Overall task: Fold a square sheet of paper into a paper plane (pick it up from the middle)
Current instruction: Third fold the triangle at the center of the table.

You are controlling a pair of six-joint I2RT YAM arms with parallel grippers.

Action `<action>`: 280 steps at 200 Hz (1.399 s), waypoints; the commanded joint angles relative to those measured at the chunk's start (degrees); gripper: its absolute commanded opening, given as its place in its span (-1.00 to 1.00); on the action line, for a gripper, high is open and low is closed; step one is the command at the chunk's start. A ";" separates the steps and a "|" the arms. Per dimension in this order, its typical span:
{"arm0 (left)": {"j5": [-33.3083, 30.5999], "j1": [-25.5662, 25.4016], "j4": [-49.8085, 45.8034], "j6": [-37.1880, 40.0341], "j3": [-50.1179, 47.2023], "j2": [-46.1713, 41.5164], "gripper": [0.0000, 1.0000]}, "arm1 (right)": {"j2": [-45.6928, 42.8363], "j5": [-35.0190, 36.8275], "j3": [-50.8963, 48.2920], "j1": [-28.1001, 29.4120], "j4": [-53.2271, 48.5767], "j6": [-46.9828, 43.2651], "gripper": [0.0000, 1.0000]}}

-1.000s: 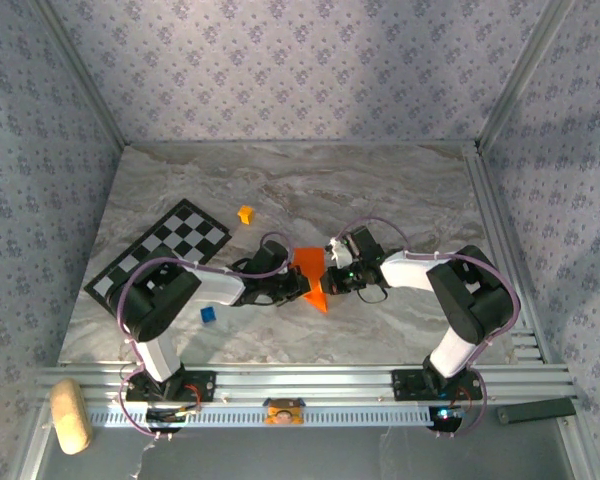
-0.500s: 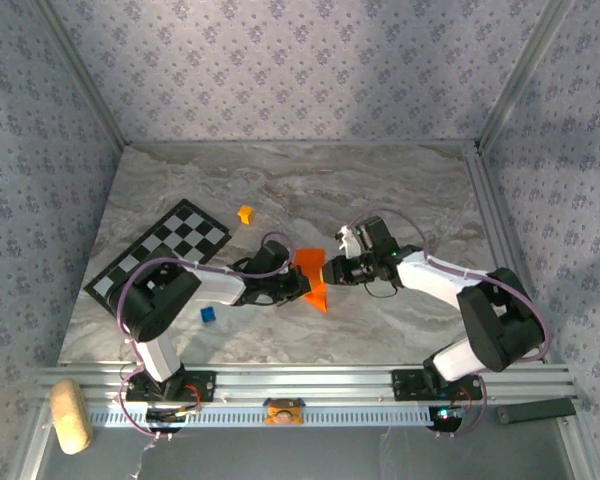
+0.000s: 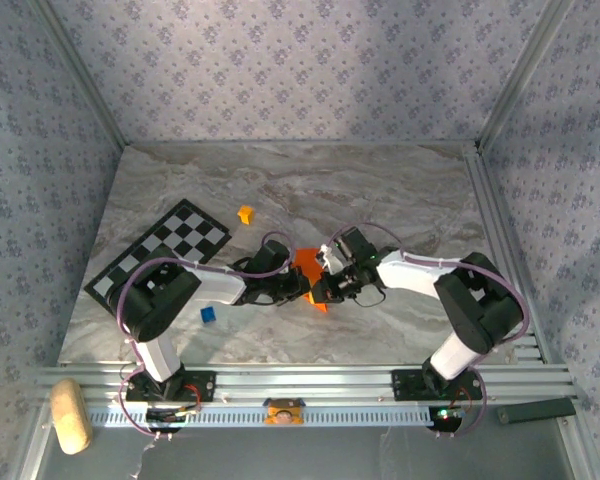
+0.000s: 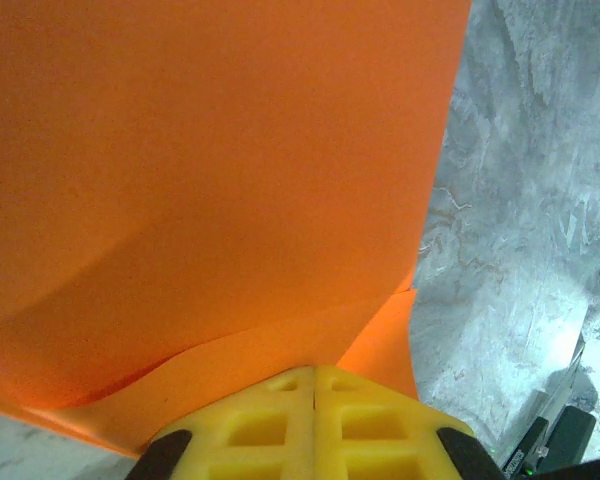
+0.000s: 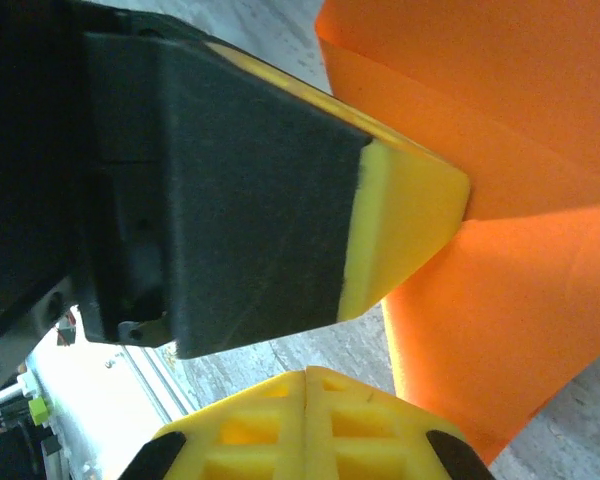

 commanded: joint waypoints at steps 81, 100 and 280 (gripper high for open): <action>-1.46 -0.55 -5.14 1.31 -0.02 1.40 -1.00 | 2.47 2.53 -0.59 0.67 -4.99 -1.72 -0.92; -1.69 -0.59 -5.19 1.25 -0.07 1.35 -1.00 | 2.16 2.76 -1.71 0.80 -4.52 -1.32 -0.92; -1.97 -0.61 -5.59 1.47 -0.08 1.13 -1.00 | 4.12 4.99 1.62 2.71 -1.90 2.30 -0.89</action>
